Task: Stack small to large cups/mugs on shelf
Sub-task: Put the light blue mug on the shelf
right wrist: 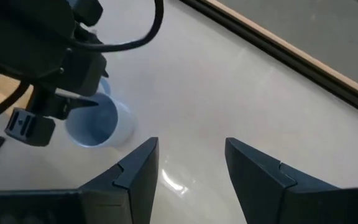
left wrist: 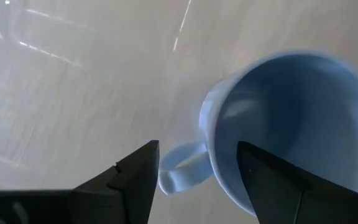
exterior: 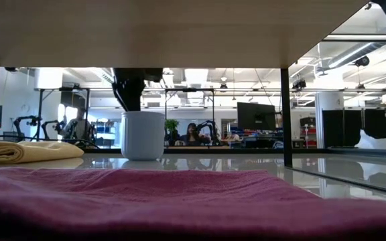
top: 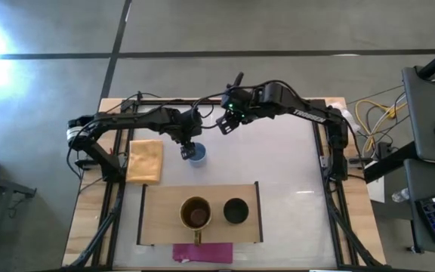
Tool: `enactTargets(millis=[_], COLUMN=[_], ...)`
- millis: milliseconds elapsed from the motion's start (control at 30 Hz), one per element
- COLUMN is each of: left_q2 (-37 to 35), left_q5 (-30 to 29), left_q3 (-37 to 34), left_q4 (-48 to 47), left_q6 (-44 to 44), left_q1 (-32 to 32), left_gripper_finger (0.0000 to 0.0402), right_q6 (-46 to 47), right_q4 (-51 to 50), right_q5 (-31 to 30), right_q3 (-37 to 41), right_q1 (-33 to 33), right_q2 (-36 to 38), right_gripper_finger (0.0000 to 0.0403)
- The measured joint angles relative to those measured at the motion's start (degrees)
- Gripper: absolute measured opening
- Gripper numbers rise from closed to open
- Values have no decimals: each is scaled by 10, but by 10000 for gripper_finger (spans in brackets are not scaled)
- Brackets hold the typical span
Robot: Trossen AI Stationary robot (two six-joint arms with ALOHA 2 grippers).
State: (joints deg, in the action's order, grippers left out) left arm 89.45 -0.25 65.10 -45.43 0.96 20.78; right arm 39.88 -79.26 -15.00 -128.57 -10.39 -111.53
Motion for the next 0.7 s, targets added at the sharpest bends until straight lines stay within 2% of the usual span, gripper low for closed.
enactTargets(millis=[367,533,700], left_q2=[2,-2,-34], left_q5=[0,4,43], left_q3=[-19,-19,-19], left_q4=[-9,-41,-54], left_q6=[-18,-106,-187], left_q1=[10,10,9], left_gripper_finger=[199,165,131], right_q6=[0,0,-3], right_q4=[3,3,3], right_q5=[4,4,4], right_q3=[7,7,7], right_q1=[0,0,0], right_q2=[3,6,6], right_gripper_finger=[178,175,168])
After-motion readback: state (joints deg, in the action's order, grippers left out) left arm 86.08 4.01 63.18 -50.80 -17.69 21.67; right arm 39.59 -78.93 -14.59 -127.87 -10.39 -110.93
